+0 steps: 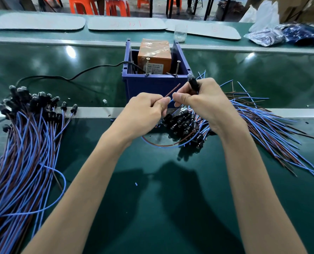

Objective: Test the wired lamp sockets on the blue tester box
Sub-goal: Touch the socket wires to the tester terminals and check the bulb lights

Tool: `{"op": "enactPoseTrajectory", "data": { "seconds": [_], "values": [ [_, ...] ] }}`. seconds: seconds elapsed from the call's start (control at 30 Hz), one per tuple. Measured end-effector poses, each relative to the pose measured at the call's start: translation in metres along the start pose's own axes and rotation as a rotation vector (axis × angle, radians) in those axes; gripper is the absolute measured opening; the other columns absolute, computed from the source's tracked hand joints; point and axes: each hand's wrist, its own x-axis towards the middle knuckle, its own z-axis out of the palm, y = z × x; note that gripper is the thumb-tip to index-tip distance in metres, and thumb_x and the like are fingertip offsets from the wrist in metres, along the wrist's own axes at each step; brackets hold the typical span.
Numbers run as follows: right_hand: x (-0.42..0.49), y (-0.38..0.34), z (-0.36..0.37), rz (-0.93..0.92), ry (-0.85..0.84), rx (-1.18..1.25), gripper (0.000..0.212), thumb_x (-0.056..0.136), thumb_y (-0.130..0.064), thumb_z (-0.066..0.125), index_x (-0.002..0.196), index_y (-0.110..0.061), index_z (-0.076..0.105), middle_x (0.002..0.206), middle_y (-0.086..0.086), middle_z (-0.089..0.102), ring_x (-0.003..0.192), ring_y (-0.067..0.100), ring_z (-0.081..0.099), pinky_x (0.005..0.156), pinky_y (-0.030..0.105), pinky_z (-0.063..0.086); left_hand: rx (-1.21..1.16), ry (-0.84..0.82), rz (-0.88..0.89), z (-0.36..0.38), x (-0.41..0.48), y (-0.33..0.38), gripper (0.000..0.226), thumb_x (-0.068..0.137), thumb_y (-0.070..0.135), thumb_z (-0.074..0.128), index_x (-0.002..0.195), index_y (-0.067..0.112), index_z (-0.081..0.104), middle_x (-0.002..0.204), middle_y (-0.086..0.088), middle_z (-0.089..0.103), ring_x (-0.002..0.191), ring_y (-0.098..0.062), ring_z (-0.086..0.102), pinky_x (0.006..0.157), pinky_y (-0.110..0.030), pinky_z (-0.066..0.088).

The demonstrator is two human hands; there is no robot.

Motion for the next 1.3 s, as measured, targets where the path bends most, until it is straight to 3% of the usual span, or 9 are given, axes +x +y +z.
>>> {"op": "enactPoseTrajectory", "data": {
  "seconds": [0.17, 0.3, 0.53, 0.63, 0.7, 0.8, 1.0, 1.13, 1.3],
  "values": [
    [0.002, -0.002, 0.01, 0.037, 0.077, -0.014, 0.024, 0.083, -0.019, 0.071, 0.061, -0.022, 0.063, 0.049, -0.017, 0.064, 0.049, -0.01, 0.054, 0.052, 0.006, 0.04, 0.125, 0.099, -0.017, 0.002, 0.001, 0.002, 0.045, 0.099, 0.03, 0.047, 0.056, 0.018, 0.049, 0.038, 0.008, 0.041, 0.044, -0.008, 0.04, 0.045, -0.019, 0.028],
    [0.0, -0.004, 0.018, 0.034, 0.136, -0.052, 0.023, 0.083, -0.018, 0.07, 0.061, -0.021, 0.063, 0.044, -0.02, 0.059, 0.045, -0.012, 0.052, 0.045, 0.003, 0.035, 0.224, 0.163, -0.058, 0.004, 0.003, 0.001, 0.041, 0.098, 0.034, 0.046, 0.062, 0.015, 0.052, 0.055, 0.002, 0.047, 0.061, -0.025, 0.044, 0.057, -0.033, 0.031],
    [0.0, 0.0, 0.026, 0.053, 0.195, -0.042, 0.016, 0.084, -0.017, 0.068, 0.068, -0.016, 0.068, 0.045, -0.016, 0.06, 0.048, -0.012, 0.052, 0.048, 0.005, 0.036, 0.372, 0.191, -0.069, 0.006, 0.004, 0.007, 0.043, 0.097, 0.034, 0.045, 0.056, 0.022, 0.042, 0.062, -0.003, 0.048, 0.072, -0.034, 0.048, 0.062, -0.033, 0.033],
    [0.005, 0.002, 0.022, 0.065, 0.294, -0.137, 0.015, 0.087, -0.019, 0.063, 0.077, -0.011, 0.071, 0.064, -0.004, 0.069, 0.065, 0.0, 0.061, 0.064, 0.02, 0.047, 0.414, 0.203, -0.091, 0.004, 0.002, 0.009, 0.044, 0.097, 0.035, 0.046, 0.055, 0.021, 0.041, 0.059, -0.001, 0.044, 0.071, -0.035, 0.045, 0.063, -0.032, 0.033],
    [0.008, 0.003, 0.008, 0.058, 0.361, -0.106, 0.02, 0.089, -0.019, 0.061, 0.07, -0.018, 0.068, 0.062, -0.009, 0.068, 0.061, -0.006, 0.058, 0.064, 0.018, 0.043, 0.419, 0.205, -0.094, -0.002, 0.001, 0.007, 0.044, 0.096, 0.035, 0.047, 0.055, 0.021, 0.044, 0.059, -0.002, 0.045, 0.071, -0.035, 0.047, 0.063, -0.032, 0.034],
    [0.005, -0.001, 0.0, 0.021, 0.212, 0.012, 0.027, 0.09, -0.022, 0.061, 0.065, -0.024, 0.068, 0.063, -0.013, 0.07, 0.057, -0.01, 0.054, 0.067, 0.015, 0.04, 0.388, 0.178, -0.108, -0.013, 0.001, 0.003, 0.043, 0.097, 0.035, 0.047, 0.057, 0.019, 0.051, 0.062, -0.003, 0.052, 0.072, -0.032, 0.05, 0.062, -0.032, 0.036],
    [-0.001, -0.008, 0.015, 0.056, -0.014, 0.076, 0.018, 0.093, -0.034, 0.061, 0.095, -0.019, 0.072, 0.084, 0.001, 0.075, 0.042, -0.007, 0.048, 0.05, 0.016, 0.032, 0.364, 0.021, -0.097, -0.022, 0.001, 0.002, 0.041, 0.097, 0.034, 0.048, 0.061, 0.016, 0.057, 0.056, 0.0, 0.05, 0.057, -0.018, 0.044, 0.053, -0.028, 0.034],
    [-0.005, -0.009, 0.01, -0.026, -0.049, 0.161, 0.006, 0.088, -0.009, 0.067, 0.085, -0.007, 0.071, 0.076, 0.007, 0.072, 0.039, -0.004, 0.049, 0.043, 0.005, 0.034, 0.34, -0.003, -0.066, -0.02, 0.0, 0.002, 0.041, 0.097, 0.033, 0.049, 0.059, 0.018, 0.054, 0.054, 0.004, 0.052, 0.057, -0.016, 0.045, 0.053, -0.025, 0.035],
    [-0.004, -0.004, 0.003, -0.067, -0.015, 0.087, 0.015, 0.086, -0.012, 0.069, 0.073, -0.019, 0.07, 0.067, -0.005, 0.072, 0.047, -0.007, 0.051, 0.051, 0.004, 0.034, 0.322, -0.01, -0.053, -0.019, 0.0, 0.002, 0.044, 0.098, 0.034, 0.048, 0.057, 0.02, 0.053, 0.038, 0.017, 0.046, 0.048, -0.009, 0.041, 0.043, -0.015, 0.03]
  ]
}}
